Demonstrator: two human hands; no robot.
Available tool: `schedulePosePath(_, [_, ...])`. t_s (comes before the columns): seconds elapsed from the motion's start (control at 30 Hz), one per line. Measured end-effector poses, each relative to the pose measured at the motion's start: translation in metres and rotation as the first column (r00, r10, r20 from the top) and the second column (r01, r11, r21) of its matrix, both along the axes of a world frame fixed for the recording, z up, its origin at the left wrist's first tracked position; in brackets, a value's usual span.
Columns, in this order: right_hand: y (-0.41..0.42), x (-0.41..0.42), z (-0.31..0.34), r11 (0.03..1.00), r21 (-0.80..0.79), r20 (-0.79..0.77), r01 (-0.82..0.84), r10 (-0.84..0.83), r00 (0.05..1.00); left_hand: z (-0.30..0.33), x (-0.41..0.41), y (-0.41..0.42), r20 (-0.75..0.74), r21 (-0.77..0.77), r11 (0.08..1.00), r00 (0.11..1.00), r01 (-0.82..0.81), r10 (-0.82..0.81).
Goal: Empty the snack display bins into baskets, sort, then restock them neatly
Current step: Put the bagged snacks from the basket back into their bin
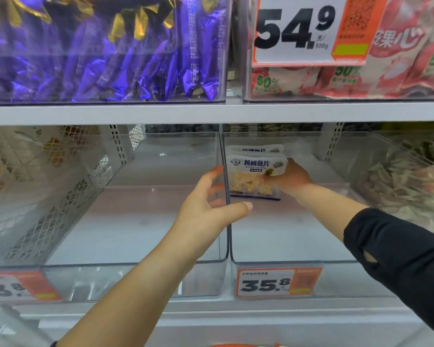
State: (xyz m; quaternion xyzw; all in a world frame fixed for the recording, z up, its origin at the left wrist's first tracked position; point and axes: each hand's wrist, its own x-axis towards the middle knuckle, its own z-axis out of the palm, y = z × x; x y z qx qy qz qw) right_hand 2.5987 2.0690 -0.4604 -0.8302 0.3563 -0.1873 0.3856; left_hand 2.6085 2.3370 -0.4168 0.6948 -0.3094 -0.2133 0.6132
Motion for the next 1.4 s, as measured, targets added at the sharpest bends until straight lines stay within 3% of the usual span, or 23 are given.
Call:
schedulePosePath(0.13, [0.01, 0.004, -0.001, 0.989, 0.084, -0.011, 0.124, -0.124, 0.992, -0.001, 0.0, -0.001, 0.011, 0.003, 1.0, 1.0, -0.007, 0.007])
schedulePosePath(0.37, [0.018, -0.001, 0.005, 0.999, -0.036, -0.106, 0.023, -0.026, 0.994, -0.001, -0.001, -0.002, 0.041, 0.0, 1.0, 0.999, -0.005, 0.005])
schedulePosePath(0.5, [0.029, -0.015, 0.024, 1.0, 0.028, -0.179, 0.0, 0.005, 0.984, -0.001, -0.002, -0.001, 0.073, 0.004, 1.0, 0.997, -0.018, 0.017])
schedulePosePath(0.57, [0.04, -0.035, 0.047, 0.998, -0.042, -0.241, -0.047, 0.036, 0.97, 0.002, -0.006, 0.0, 0.103, 0.008, 1.0, 0.994, -0.03, 0.029])
schedulePosePath(0.63, [0.053, -0.064, 0.066, 0.967, -0.227, -0.289, -0.116, 0.047, 0.956, 0.007, -0.011, 0.001, 0.15, 0.038, 0.997, 0.987, -0.071, 0.065])
schedulePosePath(0.7, [0.069, -0.098, 0.077, 0.919, -0.372, -0.156, -0.133, 0.079, 0.985, 0.012, -0.019, 0.003, 0.23, 0.077, 0.984, 0.963, -0.159, 0.137])
schedulePosePath(0.77, [0.093, -0.14, 0.082, 0.91, -0.41, 0.062, -0.063, 0.097, 0.993, 0.019, -0.033, 0.009, 0.301, -0.01, 0.972, 0.926, -0.235, 0.227])
schedulePosePath(0.87, [0.141, -0.208, 0.079, 0.942, -0.335, 0.368, -0.031, 0.161, 0.916, 0.027, -0.075, 0.03, 0.397, -0.229, 0.958, 0.883, -0.17, 0.252])
schedulePosePath(0.97, [0.179, -0.27, 0.051, 0.976, -0.202, 0.49, -0.085, 0.175, 0.854, 0.009, -0.127, 0.057, 0.524, -0.258, 0.966, 0.838, -0.014, 0.152])
schedulePosePath(1.07, [0.196, -0.312, -0.009, 0.988, -0.046, 0.351, -0.146, 0.153, 0.924, -0.047, -0.164, 0.078, 0.552, -0.092, 0.99, 0.833, 0.109, -0.041])
schedulePosePath(1.17, [0.201, -0.342, -0.099, 0.983, 0.105, 0.03, -0.152, 0.149, 0.988, -0.129, -0.181, 0.093, 0.395, 0.255, 0.946, 0.871, 0.202, -0.293])
schedulePosePath(1.23, [0.204, -0.359, -0.158, 0.974, 0.114, -0.218, -0.194, 0.215, 0.952, -0.182, -0.187, 0.099, 0.273, 0.542, 0.807, 0.858, 0.237, -0.435])
schedulePosePath(1.3, [0.208, -0.371, -0.202, 0.954, 0.147, -0.42, -0.262, 0.3, 0.857, -0.225, -0.189, 0.101, 0.167, 0.777, 0.581, 0.811, 0.242, -0.56])
schedulePosePath(1.4, [0.209, -0.378, -0.242, 0.913, 0.183, -0.645, -0.366, 0.392, 0.656, -0.273, -0.194, 0.096, -0.007, 0.91, 0.31, 0.756, 0.276, -0.654])
